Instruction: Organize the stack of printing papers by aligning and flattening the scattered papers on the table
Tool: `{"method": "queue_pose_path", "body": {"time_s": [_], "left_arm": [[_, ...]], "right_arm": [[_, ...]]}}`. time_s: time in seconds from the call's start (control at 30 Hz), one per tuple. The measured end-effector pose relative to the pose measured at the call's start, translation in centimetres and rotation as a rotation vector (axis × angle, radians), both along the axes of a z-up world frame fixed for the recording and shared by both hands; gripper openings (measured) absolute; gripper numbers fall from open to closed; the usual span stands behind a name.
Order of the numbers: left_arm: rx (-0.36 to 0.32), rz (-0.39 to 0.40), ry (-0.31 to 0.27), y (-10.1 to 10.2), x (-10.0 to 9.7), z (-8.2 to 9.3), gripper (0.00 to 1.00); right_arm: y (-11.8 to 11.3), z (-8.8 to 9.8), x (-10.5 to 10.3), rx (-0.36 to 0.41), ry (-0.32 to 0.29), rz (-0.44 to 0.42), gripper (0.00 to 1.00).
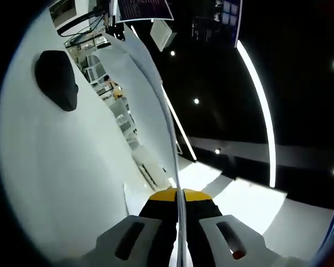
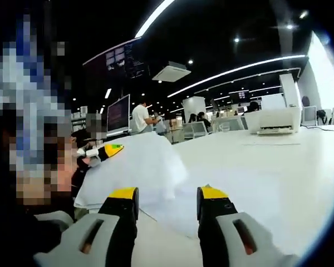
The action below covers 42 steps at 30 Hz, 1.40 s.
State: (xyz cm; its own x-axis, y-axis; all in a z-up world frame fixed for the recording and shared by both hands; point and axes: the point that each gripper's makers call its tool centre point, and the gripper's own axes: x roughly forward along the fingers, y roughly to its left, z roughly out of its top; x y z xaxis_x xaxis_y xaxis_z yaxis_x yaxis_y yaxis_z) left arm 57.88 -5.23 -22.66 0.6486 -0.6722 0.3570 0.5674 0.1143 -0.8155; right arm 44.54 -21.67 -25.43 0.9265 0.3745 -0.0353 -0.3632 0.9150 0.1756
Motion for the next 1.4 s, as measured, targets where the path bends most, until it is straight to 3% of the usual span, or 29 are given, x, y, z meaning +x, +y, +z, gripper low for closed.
{"method": "queue_pose_path", "body": {"time_s": [0.2,0.43,1.4], "left_arm": [[-0.002,-0.002,0.001,0.0,0.0,0.0,0.06],[-0.003,-0.003,0.002,0.0,0.0,0.0,0.06],[-0.001,-0.006,-0.001,0.0,0.0,0.0,0.06]], "right_arm": [[-1.2,0.1,-0.2,0.034,0.007,-0.026,0.56],[-2.7,-0.3,-0.9,-0.009,0.021,-0.075,0.66],[-4.3,-0.2,-2.0,-0.001,0.027,-0.112,0.71]]}}
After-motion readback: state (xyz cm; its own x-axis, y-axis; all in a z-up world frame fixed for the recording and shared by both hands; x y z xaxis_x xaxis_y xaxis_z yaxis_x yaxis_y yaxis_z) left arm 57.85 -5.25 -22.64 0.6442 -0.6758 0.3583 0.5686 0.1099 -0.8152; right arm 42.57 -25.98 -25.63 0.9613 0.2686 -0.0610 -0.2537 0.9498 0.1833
